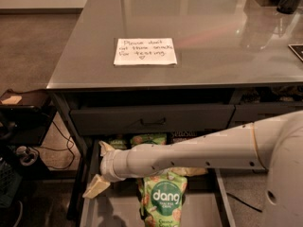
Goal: Pick green jalapeno chip bag from middle drawer and place on counter
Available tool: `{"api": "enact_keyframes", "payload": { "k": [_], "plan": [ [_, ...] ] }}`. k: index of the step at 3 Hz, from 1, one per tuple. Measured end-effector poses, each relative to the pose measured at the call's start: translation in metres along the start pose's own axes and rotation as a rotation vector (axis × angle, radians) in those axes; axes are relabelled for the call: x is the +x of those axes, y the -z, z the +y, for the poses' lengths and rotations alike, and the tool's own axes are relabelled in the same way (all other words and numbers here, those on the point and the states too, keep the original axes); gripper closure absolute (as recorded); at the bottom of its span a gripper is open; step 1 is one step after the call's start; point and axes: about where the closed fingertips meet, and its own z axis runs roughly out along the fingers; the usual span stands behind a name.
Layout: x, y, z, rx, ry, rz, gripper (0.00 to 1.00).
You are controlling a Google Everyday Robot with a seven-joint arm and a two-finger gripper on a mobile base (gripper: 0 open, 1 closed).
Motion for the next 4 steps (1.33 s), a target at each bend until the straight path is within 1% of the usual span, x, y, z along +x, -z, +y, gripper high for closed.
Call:
{"api": "enact_keyframes", "payload": {
  "k": [1, 2, 3, 4],
  "plan": [
    [0.037, 0.007, -0.028, 0.074, 0.071, 0.088, 0.0],
    [0.066, 0.015, -0.054, 0.137, 0.113, 0.149, 0.0],
    [0.091, 0.018, -0.072, 0.169, 0.115, 0.178, 0.0],
    [0.119, 0.009, -0.084, 0.167, 0.084, 0.193, 0.0]
  ]
}}
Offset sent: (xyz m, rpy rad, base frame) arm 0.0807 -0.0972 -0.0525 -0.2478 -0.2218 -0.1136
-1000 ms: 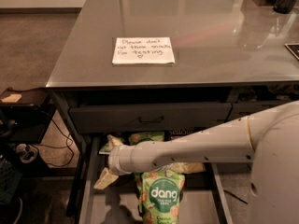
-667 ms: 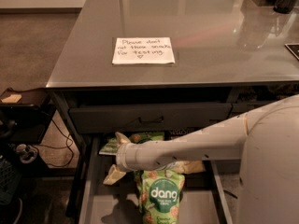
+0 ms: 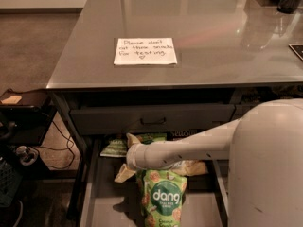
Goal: Pick green jalapeno chip bag from middle drawer and place on counter
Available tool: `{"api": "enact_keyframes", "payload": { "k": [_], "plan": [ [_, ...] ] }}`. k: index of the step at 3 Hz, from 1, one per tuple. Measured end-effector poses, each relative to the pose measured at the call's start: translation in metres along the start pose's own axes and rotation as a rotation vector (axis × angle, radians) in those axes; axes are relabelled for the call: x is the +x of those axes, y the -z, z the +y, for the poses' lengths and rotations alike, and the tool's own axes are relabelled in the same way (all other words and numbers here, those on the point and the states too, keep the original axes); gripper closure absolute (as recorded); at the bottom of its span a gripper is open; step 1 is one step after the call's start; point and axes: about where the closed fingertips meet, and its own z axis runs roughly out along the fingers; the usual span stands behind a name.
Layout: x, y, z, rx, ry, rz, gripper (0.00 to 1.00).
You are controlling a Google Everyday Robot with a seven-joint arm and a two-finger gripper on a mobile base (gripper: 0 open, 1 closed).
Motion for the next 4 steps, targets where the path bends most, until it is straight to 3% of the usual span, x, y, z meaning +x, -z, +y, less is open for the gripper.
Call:
{"api": "enact_keyframes", "payload": {
  "k": [2, 4],
  "plan": [
    [0.034, -0.045, 0.004, -0.065, -0.07, -0.005, 0.0],
    [0.046, -0.054, 0.001, -0.052, -0.07, -0.012, 0.0]
  ]
}}
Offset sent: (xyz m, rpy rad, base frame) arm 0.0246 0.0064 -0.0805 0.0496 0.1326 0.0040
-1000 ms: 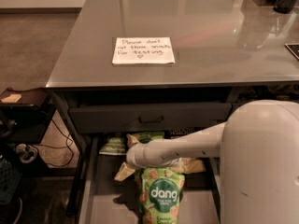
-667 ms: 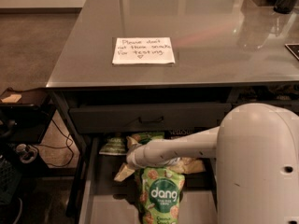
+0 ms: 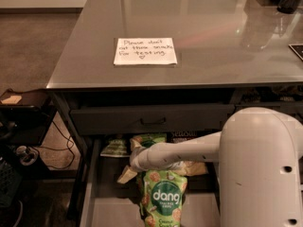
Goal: Pick green jalapeno chip bag from middle drawer and place on counter
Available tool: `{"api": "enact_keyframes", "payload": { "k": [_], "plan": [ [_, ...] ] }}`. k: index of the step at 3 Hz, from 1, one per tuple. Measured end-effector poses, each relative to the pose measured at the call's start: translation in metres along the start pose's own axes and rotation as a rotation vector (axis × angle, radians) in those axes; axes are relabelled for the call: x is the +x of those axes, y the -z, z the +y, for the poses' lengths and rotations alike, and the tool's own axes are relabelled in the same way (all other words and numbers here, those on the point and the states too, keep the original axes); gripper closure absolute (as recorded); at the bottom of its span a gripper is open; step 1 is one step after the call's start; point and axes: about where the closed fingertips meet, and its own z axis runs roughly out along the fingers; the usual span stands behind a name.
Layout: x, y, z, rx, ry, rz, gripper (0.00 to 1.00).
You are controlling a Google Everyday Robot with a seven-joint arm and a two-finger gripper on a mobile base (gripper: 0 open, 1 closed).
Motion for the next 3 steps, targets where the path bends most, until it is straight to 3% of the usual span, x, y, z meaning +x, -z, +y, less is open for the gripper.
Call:
{"api": "enact_keyframes", "payload": {
  "k": [1, 3],
  "plan": [
    [0.007, -0.013, -0.008, 0.019, 0.018, 0.0, 0.02],
    [0.002, -0.035, -0.03, 0.06, 0.077, 0.004, 0.45]
  ]
}}
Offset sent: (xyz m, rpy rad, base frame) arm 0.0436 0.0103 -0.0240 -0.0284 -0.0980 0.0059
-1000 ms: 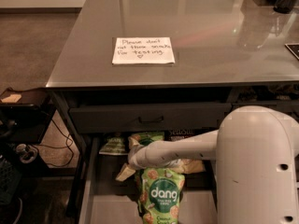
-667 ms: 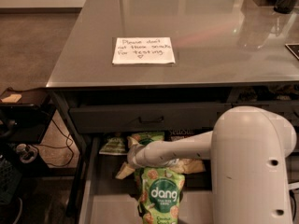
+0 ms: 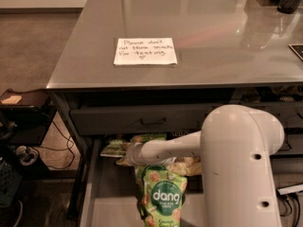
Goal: Pick green jalapeno chip bag from middle drawer and place on counter
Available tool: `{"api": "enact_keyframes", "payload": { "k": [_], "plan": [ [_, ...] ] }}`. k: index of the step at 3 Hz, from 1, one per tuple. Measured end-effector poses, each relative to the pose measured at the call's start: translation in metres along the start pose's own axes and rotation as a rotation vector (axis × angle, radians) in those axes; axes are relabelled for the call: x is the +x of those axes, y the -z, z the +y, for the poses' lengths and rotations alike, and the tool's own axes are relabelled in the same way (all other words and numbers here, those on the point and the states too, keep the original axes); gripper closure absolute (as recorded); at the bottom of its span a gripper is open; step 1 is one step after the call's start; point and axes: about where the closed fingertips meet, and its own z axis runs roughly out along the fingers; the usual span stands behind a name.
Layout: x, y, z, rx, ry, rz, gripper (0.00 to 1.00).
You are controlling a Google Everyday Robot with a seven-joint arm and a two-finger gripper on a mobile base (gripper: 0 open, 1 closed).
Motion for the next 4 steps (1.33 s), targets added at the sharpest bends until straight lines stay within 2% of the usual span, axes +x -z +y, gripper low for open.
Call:
{"api": "enact_keyframes", "payload": {
  "k": [1, 2, 3, 4],
  "plan": [
    [-0.005, -0.011, -0.009, 0.015, 0.028, 0.001, 0.61],
    [-0.001, -0.02, -0.017, 0.043, 0.057, 0.021, 0.59],
    [0.006, -0.026, -0.022, 0.064, 0.064, 0.039, 0.45],
    [0.014, -0.029, -0.026, 0.08, 0.064, 0.052, 0.37]
  ]
}}
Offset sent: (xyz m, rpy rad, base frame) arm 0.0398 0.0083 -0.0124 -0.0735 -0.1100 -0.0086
